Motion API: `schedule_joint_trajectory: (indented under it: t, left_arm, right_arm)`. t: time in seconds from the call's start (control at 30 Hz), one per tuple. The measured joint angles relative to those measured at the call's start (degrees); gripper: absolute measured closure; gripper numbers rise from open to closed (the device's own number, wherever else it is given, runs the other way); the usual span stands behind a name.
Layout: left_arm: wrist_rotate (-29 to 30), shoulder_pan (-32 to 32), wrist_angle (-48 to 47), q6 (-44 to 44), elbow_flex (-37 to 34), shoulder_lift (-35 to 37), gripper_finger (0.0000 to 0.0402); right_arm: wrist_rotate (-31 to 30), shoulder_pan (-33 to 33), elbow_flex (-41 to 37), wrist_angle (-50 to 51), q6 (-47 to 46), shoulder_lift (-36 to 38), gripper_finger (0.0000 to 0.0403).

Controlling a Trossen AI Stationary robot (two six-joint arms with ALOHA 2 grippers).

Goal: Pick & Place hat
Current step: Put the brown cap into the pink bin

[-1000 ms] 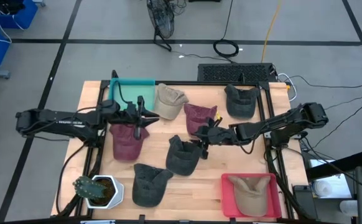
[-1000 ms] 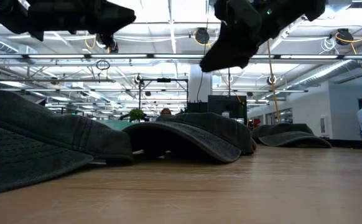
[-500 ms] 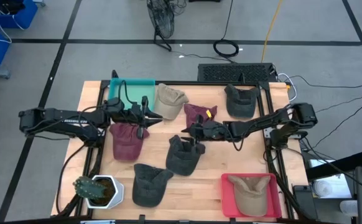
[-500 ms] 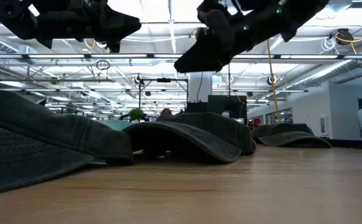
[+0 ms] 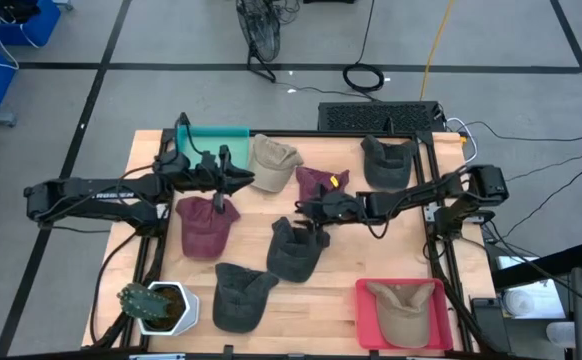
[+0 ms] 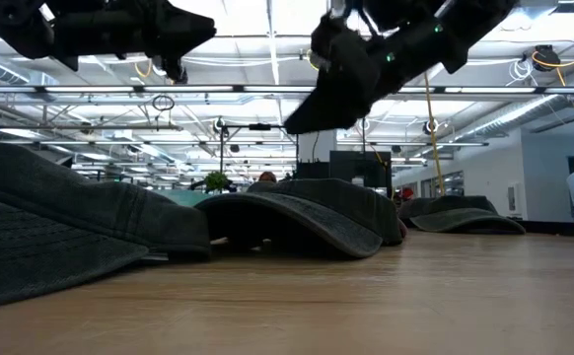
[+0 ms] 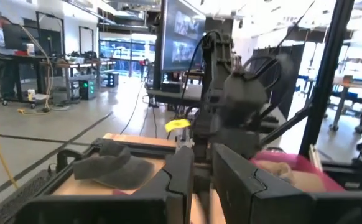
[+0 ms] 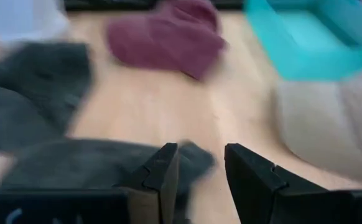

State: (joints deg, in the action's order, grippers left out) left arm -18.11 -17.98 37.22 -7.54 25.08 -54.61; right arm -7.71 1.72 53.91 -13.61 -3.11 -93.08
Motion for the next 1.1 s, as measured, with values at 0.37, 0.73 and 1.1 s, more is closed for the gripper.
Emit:
schedule_joint_trajectory:
  t: [0.37, 0.73, 1.1]
  left_arm:
    - [0.7, 3.3, -2.1, -8.2, 0.0, -4.8, 0.0337]
    - [4.9, 11.7, -2.8, -11.3, 0.0, -6.2, 0.0337]
    - [14.0, 15.8, -2.9, -8.6, 0.0, -6.1, 0.0337]
  right_arm:
    - [0.5, 1.8, 0.0, 6.7, -2.5, 0.0, 0.0282]
    - [0.3, 4.4, 0.0, 7.1, 0.8, 0.0, 0.0282]
    - [0.4, 4.6, 0.0, 9.0, -2.8, 0.0, 0.0282]
